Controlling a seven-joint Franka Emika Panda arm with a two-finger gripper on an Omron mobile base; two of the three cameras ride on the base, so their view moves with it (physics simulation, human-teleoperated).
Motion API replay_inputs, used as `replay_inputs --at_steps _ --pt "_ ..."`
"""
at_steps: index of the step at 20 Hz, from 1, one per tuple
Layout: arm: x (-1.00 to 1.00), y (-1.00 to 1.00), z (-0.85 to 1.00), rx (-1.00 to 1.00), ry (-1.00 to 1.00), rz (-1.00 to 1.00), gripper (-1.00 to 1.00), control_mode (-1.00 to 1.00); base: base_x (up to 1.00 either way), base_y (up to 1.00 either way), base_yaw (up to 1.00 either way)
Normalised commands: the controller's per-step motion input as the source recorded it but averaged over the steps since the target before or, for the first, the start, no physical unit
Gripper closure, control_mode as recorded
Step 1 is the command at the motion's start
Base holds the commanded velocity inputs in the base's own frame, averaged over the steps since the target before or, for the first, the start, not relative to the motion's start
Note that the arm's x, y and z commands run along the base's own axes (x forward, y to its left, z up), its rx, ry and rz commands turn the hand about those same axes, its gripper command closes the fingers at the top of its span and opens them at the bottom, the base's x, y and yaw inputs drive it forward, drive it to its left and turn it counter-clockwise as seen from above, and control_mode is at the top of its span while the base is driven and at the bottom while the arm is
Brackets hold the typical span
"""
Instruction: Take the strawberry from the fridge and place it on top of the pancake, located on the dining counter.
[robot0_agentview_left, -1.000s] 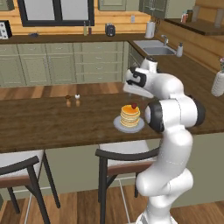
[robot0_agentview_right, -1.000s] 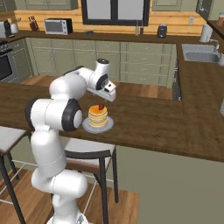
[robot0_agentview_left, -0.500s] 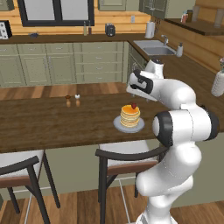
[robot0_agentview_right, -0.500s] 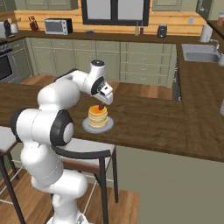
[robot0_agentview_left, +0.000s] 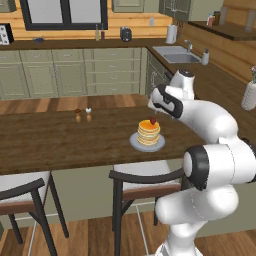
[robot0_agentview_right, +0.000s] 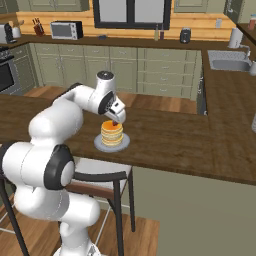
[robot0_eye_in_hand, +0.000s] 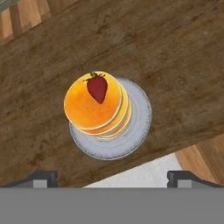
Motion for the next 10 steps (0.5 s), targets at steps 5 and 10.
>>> replay_inputs --at_steps 5,10 --pt "-0.32 -0.04 0.55 0.0 -0.02 -0.07 -1.0 -1.0 0.0 0.0 0.0" --pt "-0.53 -0.04 0.39 0.0 -0.03 -0.06 -1.0 -1.0 0.0 0.0 0.0"
